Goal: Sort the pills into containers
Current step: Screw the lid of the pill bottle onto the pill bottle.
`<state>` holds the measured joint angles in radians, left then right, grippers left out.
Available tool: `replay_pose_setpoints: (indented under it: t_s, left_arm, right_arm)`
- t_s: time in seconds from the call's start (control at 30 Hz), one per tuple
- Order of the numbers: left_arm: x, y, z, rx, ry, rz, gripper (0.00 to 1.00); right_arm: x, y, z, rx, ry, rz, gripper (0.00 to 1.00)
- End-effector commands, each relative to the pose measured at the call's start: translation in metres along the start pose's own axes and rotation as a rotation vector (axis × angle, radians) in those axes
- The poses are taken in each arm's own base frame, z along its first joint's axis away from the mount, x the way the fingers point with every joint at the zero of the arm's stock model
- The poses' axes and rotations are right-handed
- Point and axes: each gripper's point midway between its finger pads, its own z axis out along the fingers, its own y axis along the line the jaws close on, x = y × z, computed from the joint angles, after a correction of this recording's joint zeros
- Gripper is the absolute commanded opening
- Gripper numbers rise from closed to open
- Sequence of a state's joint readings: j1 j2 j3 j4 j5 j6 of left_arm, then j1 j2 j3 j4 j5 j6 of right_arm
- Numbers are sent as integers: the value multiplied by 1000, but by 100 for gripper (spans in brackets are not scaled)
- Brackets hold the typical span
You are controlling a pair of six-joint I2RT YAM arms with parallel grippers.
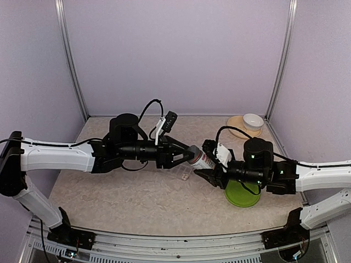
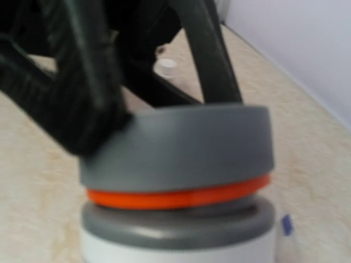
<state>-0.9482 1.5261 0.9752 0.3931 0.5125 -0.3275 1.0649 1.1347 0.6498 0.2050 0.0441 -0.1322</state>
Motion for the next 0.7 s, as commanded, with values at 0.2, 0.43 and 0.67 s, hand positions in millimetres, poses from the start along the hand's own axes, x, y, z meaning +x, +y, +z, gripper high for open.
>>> replay_pose_setpoints:
  t_s: [0.2, 0.43, 0.67]
  left_arm:
    - [22, -50, -13, 211, 97, 175, 49]
    - [25, -56, -17, 237, 109, 204, 63]
    - [16, -57, -27, 210, 57, 191, 97]
  right_arm:
    - [-70, 24, -16, -180, -168, 136, 22]
    - [-68, 30, -19, -214, -163, 166, 22]
    - [-66, 19, -24, -152, -176, 153, 22]
